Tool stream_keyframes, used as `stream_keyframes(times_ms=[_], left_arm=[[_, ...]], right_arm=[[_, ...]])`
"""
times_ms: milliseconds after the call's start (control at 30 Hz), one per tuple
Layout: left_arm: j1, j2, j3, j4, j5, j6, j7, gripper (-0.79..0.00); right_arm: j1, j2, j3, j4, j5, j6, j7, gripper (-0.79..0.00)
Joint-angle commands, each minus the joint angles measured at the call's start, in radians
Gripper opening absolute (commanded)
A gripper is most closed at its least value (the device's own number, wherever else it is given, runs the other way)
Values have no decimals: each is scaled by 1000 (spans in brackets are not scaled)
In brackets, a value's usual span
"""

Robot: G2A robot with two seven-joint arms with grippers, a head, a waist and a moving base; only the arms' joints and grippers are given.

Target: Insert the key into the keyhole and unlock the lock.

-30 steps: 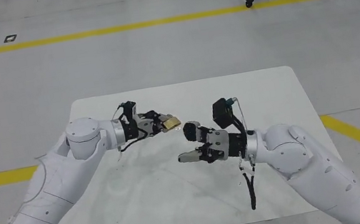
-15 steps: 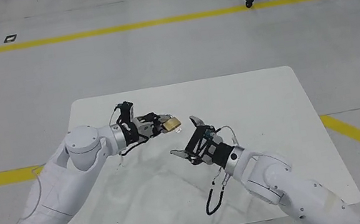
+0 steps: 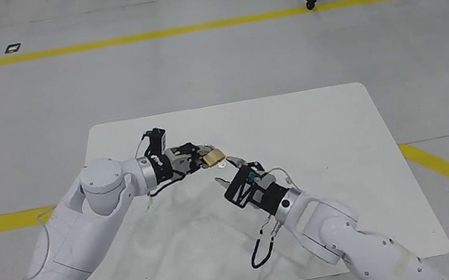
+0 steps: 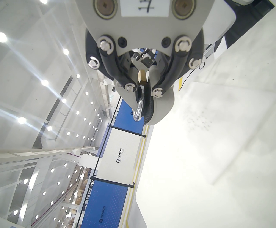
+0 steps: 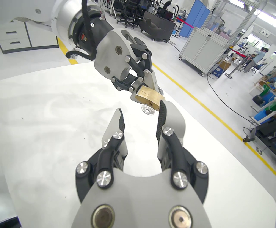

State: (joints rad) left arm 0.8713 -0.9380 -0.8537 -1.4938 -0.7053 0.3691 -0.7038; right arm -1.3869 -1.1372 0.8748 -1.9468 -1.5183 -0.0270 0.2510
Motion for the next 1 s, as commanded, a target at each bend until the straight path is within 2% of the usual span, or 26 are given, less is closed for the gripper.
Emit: stream_keyframes(times_ms=[0,233,300,367,600,767,967], left_arm=[[0,-2,0,-2,6,3,-3,-785],[1,-8,-8,4,28,7,-13,-785],[5,-9,-14,5,31,5,-16,-785],[9,-9,-21,4,33,5,-18,-785],[15,-15,-31,-1,45,8,-19,-785],[18,-20,-34,-5,69,-3,-18,-785],[28,-22,-50,-7,75,-6,-19,-785]], right_arm=[[1,-3,-4,-1,-13,8,5,-428],[12,-15,-19,1,-56,25,38,-505],[18,-19,-24,2,-64,21,50,-594],[23,-23,-26,5,-66,22,60,-785],[23,-35,-7,14,28,16,53,-785],[9,-44,61,29,330,-21,-2,-785],[-16,-43,130,46,497,-79,-37,-785]])
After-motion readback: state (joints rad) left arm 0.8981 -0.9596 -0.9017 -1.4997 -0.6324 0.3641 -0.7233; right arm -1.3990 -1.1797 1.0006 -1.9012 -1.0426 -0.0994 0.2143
